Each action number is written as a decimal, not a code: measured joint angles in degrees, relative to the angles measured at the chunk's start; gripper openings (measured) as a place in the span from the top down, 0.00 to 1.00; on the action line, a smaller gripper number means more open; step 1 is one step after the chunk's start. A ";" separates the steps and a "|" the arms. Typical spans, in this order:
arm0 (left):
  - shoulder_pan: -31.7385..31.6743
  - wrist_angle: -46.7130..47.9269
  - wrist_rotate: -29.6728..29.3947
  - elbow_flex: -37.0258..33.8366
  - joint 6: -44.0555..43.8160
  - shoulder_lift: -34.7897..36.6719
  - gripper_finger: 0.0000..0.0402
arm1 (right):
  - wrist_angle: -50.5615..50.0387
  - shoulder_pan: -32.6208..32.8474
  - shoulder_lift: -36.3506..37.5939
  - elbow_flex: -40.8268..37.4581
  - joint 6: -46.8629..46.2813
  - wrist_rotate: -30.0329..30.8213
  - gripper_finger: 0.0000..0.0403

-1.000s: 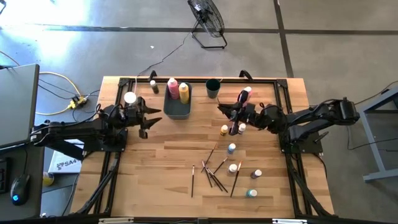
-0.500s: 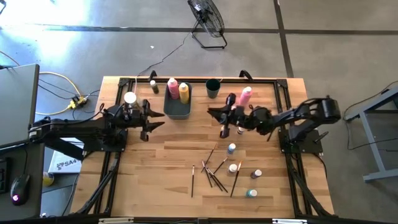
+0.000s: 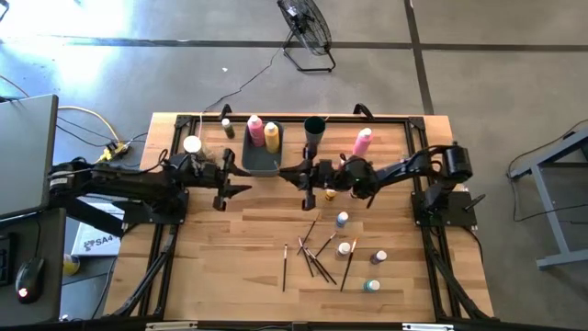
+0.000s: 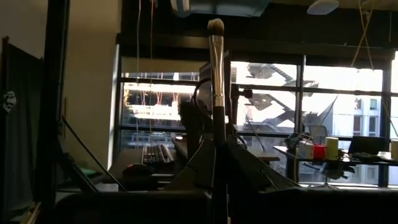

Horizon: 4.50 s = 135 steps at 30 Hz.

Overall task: Pick & Place Paint Supplies
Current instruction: Put the silver paint brush into the green cup

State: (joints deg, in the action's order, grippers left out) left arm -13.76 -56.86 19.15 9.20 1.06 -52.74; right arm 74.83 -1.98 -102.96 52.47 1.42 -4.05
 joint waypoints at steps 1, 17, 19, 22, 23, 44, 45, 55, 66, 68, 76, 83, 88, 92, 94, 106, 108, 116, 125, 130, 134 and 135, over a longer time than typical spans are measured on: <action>0.04 -0.04 -0.01 0.85 0.00 -1.34 0.62 | -0.04 0.00 -0.50 0.72 -0.12 -0.66 0.98; 3.86 0.02 3.06 16.75 3.32 -19.62 0.62 | -1.92 0.42 -1.59 2.62 -0.33 -2.07 0.98; 3.72 -0.04 2.77 18.08 3.25 -21.28 0.62 | -1.90 0.57 -1.59 2.62 -0.29 -2.14 0.98; 3.65 0.09 2.71 19.41 3.15 -22.64 0.62 | -1.99 0.90 -1.59 2.62 -0.23 -2.14 0.98; 3.69 -0.04 2.78 19.87 3.15 -22.95 0.62 | -2.17 0.85 -1.57 2.62 -0.22 -2.13 0.98; 3.80 0.01 4.51 20.91 1.85 -23.40 0.98 | -2.62 0.85 -1.55 2.60 0.26 -1.88 0.98; 3.80 0.00 4.51 20.91 1.84 -23.40 0.97 | -2.62 0.85 -1.55 2.60 0.26 -1.88 0.97; 3.67 1.06 6.17 20.89 1.40 -23.40 0.98 | -3.14 0.83 -1.29 2.59 -0.11 -1.95 0.87; 3.67 5.03 5.62 20.87 -0.07 -23.33 0.98 | -15.15 0.83 4.44 2.58 0.29 -2.10 0.64; 3.67 6.35 5.09 20.87 -0.07 -23.33 0.98 | -17.02 0.83 5.53 2.56 0.21 -2.09 0.63; 3.67 10.32 2.76 20.85 -1.36 -23.36 0.98 | -18.99 0.83 6.12 2.60 -0.11 -0.79 0.72; 3.69 11.69 1.90 20.85 -1.33 -23.36 0.98 | -19.06 0.81 6.15 2.60 0.08 -0.55 0.87; 3.67 11.90 1.58 20.85 -1.11 -23.36 0.98 | -19.01 0.81 6.15 2.60 0.06 -0.53 0.96; 3.67 11.91 1.59 20.85 -1.17 -23.36 0.98 | -18.99 0.81 6.15 2.60 -0.16 -0.41 0.95; 3.67 11.91 1.97 20.85 -1.34 -23.36 0.95 | -18.97 0.83 6.15 2.60 -0.20 -0.43 0.95; 3.65 11.24 0.75 20.85 -1.53 -23.36 0.61 | -18.86 0.85 6.15 2.60 -0.05 -0.73 0.97; 3.65 10.62 0.76 20.85 -1.51 -23.36 0.56 | -18.84 0.85 6.15 2.60 -0.08 -0.71 0.97; 3.63 10.61 0.75 20.85 -1.38 -20.28 0.48 | -19.54 0.85 6.56 2.60 -0.11 -0.37 0.97; 3.63 19.26 0.20 20.87 0.28 -11.19 0.47 | -27.31 0.85 10.89 2.64 3.11 5.10 0.97; 3.63 29.06 -4.34 20.89 2.22 -4.63 0.47 | -30.62 -0.37 12.20 2.64 5.79 11.82 0.97; 3.63 36.68 -7.65 20.87 2.22 -0.02 0.47 | -31.13 -3.51 12.18 2.64 6.50 14.69 0.97; 3.63 38.51 -7.75 20.87 2.16 1.07 0.47 | -31.29 -4.55 12.14 2.64 6.26 14.71 0.97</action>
State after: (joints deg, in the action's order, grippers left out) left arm -10.13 -18.35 11.40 30.06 3.22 -51.67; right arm 43.54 -6.53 -90.83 55.11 7.67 10.66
